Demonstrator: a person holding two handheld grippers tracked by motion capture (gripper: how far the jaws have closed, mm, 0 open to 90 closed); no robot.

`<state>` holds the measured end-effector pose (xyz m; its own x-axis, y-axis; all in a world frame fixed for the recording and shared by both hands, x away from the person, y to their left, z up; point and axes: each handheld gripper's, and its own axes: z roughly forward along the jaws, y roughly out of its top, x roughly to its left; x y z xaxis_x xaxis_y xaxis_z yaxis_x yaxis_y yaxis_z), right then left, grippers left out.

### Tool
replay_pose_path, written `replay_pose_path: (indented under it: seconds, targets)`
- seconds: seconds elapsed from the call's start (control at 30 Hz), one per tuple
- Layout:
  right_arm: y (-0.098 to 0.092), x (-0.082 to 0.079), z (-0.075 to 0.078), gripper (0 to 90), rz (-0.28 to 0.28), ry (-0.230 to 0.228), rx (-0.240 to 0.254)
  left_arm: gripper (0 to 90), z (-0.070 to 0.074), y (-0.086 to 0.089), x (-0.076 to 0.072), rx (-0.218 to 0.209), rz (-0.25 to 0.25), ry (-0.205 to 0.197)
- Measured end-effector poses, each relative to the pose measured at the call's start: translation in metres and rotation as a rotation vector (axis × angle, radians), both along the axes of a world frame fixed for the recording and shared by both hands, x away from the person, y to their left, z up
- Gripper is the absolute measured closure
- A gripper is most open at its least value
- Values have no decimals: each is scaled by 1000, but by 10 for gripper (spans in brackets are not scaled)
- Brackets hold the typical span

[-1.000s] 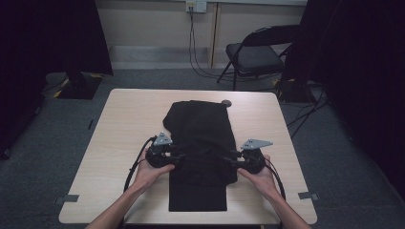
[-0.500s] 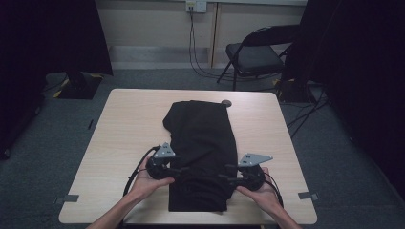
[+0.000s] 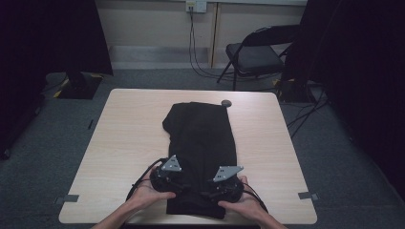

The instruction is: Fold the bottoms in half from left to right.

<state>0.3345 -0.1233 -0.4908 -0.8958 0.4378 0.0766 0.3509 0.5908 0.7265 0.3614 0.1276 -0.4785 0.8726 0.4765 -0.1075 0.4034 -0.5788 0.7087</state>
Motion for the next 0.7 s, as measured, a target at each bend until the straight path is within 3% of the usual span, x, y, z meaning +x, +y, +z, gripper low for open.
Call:
replay_pose_path:
  seconds: [0.1, 0.17, 0.23, 0.3, 0.37, 0.4, 0.5, 0.57, 0.6, 0.63, 0.67, 0.7]
  targets:
    - [0, -7, 2, 464, 32, 10, -17, 431, 3, 8, 11, -57, 60, 7]
    - [0, -11, 3, 460, 55, 35, -18, 441, 6, 11, 19, -46, 94, -18]
    - [0, -11, 8, 440, 58, 28, -8, 460, 7, 15, 30, -47, 126, -34]
    - [-3, 0, 16, 449, -1, -3, 45, 522, 6, 16, 42, -9, 142, -53]
    - [-7, 16, 22, 450, -89, -45, 78, 524, 3, 18, 54, -24, 189, -56]
    - [-9, 26, 25, 450, -133, -62, 80, 530, 1, 20, 59, -41, 210, -54]
    - [-13, 61, 25, 433, -220, -66, 95, 535, -6, 19, 73, 9, 222, -44]
    - [-13, 83, 20, 405, -278, -75, 69, 533, -10, 18, 77, -34, 296, -11]
    - [-12, 92, 17, 403, -304, -81, 48, 524, -12, 15, 77, -32, 292, -13]
    - [-12, 101, 13, 403, -327, -71, 36, 517, -15, 10, 73, 13, 262, -53]
    - [-12, 107, 9, 397, -350, -59, 18, 509, -16, 6, 68, 55, 235, -125]
    - [-11, 111, 5, 387, -365, -46, 11, 522, -15, 4, 65, 63, 232, -134]
